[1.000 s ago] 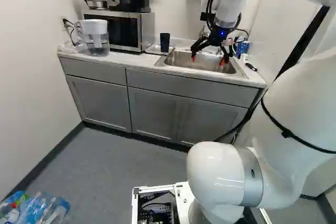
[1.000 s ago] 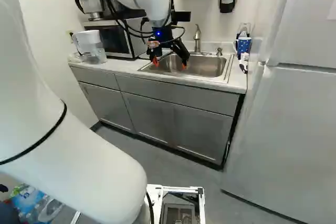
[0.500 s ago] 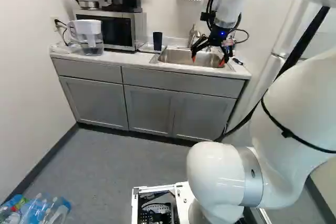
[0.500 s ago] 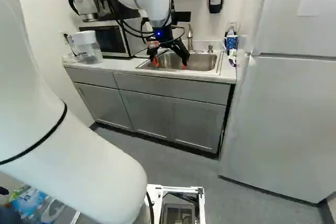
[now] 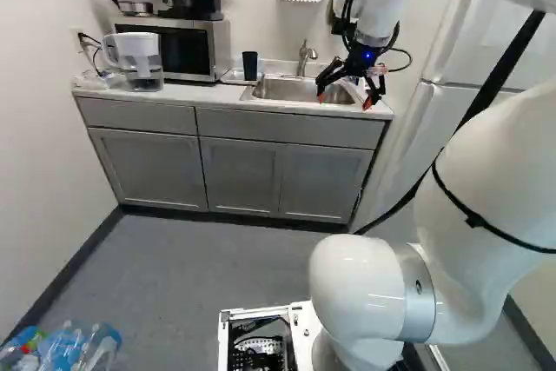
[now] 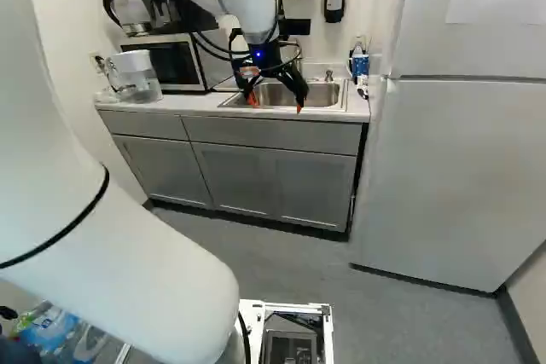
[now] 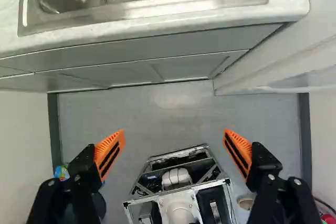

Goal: Rinse the cup and place it in the tray

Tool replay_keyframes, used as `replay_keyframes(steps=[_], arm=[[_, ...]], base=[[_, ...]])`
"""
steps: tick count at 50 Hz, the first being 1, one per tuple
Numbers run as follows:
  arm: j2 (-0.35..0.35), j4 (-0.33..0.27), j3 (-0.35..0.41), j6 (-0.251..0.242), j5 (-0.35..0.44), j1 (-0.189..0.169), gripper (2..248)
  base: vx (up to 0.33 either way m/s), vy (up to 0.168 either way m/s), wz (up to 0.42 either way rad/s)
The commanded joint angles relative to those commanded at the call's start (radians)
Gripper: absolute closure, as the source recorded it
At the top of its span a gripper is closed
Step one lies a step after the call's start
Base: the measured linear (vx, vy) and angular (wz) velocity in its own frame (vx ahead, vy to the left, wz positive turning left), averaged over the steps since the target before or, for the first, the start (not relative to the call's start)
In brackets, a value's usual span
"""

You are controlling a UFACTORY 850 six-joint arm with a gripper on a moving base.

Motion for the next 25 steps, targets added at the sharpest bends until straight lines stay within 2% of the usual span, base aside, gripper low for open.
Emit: replay_keyframes(steps=[25], arm=[[0.000, 0.000, 0.000, 0.000, 0.000, 0.000, 3]], base=[[-0.125, 0.075, 0.016]])
